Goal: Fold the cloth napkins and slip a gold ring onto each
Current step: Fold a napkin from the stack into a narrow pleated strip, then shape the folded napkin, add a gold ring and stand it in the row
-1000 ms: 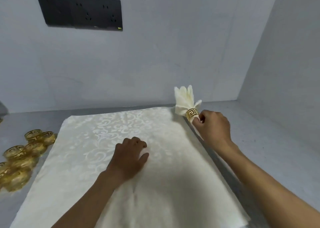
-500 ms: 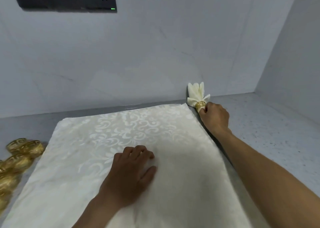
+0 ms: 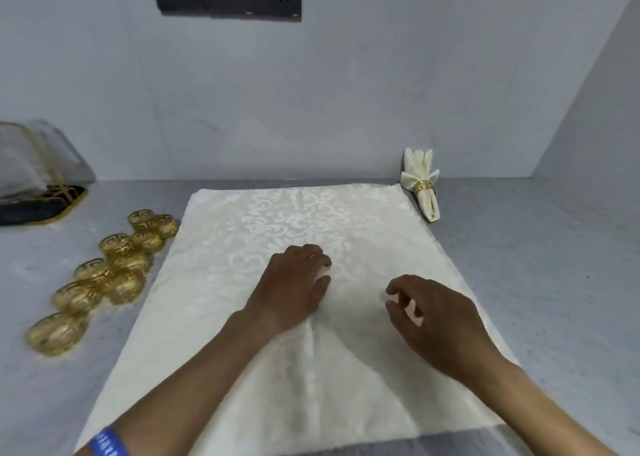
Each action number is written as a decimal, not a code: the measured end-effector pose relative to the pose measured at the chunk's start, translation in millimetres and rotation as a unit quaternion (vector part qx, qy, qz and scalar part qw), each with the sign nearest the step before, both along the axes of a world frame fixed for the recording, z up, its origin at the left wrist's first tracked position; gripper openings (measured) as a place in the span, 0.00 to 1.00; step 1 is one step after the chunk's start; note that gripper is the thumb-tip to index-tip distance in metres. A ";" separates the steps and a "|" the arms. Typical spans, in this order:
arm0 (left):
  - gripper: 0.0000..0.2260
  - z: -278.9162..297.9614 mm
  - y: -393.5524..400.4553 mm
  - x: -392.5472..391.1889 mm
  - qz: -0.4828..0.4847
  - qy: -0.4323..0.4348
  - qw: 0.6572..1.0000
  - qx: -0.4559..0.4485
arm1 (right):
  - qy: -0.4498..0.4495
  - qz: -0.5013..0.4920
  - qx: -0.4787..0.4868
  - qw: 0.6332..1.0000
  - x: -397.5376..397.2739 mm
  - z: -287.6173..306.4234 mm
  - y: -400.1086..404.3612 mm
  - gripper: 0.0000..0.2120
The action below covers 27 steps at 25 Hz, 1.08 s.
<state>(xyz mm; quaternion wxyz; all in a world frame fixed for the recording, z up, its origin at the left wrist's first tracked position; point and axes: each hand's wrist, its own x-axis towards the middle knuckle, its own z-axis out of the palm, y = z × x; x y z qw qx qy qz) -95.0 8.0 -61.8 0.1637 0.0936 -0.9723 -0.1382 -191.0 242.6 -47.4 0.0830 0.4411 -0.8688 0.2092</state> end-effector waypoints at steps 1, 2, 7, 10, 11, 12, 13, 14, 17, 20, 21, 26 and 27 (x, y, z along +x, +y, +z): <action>0.10 6.0 8.0 28.6 -0.007 0.023 1.000 0.017 | 0.003 0.058 -0.003 0.998 22.2 0.0 17.9 0.07; 0.08 10.3 15.0 60.8 -0.019 0.039 0.998 0.040 | -0.004 0.104 -0.004 0.995 36.7 -3.9 35.0 0.09; 0.15 -0.8 12.9 172.6 -0.041 -0.090 0.984 0.148 | -0.016 0.149 0.004 0.989 48.6 -27.7 59.3 0.17; 0.10 -5.6 8.6 170.9 -0.034 -0.057 0.978 0.195 | -0.054 0.139 -0.003 0.989 41.0 -29.8 53.9 0.22; 0.08 -4.6 8.8 168.6 -0.030 -0.055 0.976 0.210 | -0.064 0.140 -0.005 0.988 39.9 -28.5 54.3 0.22; 0.06 -3.0 8.8 167.2 -0.032 -0.059 0.973 0.223 | -0.074 0.142 -0.003 0.987 39.2 -27.2 55.9 0.22; 0.05 -1.8 8.4 167.1 -0.033 -0.069 0.969 0.234 | -0.079 0.144 -0.002 0.986 38.9 -26.1 57.1 0.22; 0.04 -1.6 6.9 167.2 -0.036 -0.078 0.965 0.246 | -0.077 0.144 0.000 0.987 39.2 -25.2 57.7 0.21; 0.02 -2.1 7.6 169.2 -0.032 -0.070 0.954 0.289 | -0.096 0.136 0.011 0.986 40.2 -22.7 57.7 0.17; 0.02 -2.1 8.8 168.3 -0.014 -0.048 0.932 0.359 | -0.130 0.119 0.042 0.983 39.7 -16.1 56.7 0.08; 0.03 -0.2 9.0 167.3 -0.005 -0.043 0.923 0.381 | -0.145 0.114 0.043 0.982 38.6 -14.4 55.7 0.07; 0.07 9.1 15.3 161.7 0.051 -0.019 0.960 0.275 | -0.082 0.101 0.082 0.988 62.7 -4.1 40.8 0.14; 0.07 11.7 20.1 162.2 0.051 -0.021 0.967 0.247 | -0.020 0.093 0.110 0.989 67.6 -7.1 37.8 0.13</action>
